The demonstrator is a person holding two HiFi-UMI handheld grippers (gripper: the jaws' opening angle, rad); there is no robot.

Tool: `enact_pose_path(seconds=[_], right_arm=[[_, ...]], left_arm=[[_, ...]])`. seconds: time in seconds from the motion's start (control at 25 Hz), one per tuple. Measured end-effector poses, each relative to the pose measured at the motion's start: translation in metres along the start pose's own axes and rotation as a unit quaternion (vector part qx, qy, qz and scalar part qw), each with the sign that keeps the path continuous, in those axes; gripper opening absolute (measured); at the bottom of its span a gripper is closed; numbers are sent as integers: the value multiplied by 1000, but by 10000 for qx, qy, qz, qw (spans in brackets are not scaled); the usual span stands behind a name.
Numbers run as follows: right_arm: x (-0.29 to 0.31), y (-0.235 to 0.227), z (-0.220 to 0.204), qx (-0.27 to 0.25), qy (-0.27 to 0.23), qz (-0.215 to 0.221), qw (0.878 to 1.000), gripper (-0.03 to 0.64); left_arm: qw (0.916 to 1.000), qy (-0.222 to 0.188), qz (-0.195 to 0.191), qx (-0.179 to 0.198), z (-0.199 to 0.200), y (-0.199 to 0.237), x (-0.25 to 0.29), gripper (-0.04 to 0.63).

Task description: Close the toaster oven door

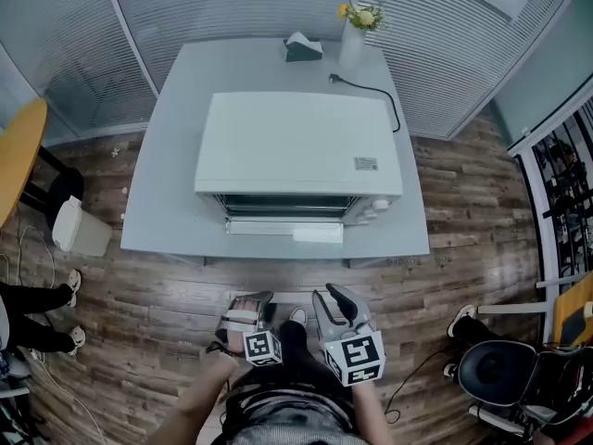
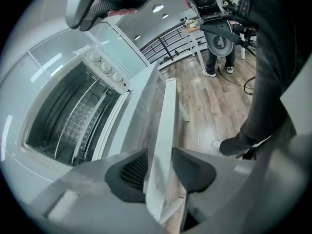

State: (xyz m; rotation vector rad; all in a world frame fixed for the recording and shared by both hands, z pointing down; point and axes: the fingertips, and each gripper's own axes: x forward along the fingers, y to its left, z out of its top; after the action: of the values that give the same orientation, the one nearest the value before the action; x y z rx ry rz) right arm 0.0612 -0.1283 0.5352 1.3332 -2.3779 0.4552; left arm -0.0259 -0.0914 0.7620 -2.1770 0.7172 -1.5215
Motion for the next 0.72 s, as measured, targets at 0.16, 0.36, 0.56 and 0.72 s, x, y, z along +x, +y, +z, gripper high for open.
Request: enact_pose_path(seconds=[0.16, 0.36, 0.56, 0.72], right_arm=[[4, -6, -1, -52, 37, 46, 10000, 98], [9, -7, 2, -80, 24, 166, 9998, 98], [15, -3, -1, -138, 106, 351, 9992, 98], [19, 0, -10, -255, 266, 501, 9981, 98]], left_arm=[[9999, -126, 32, 54, 5, 5, -13, 142], [9997, -211, 44, 102, 11, 11, -29, 110], [9992, -329, -13, -213, 16, 20, -43, 85], [9975, -377, -117, -579, 19, 29, -51, 82]])
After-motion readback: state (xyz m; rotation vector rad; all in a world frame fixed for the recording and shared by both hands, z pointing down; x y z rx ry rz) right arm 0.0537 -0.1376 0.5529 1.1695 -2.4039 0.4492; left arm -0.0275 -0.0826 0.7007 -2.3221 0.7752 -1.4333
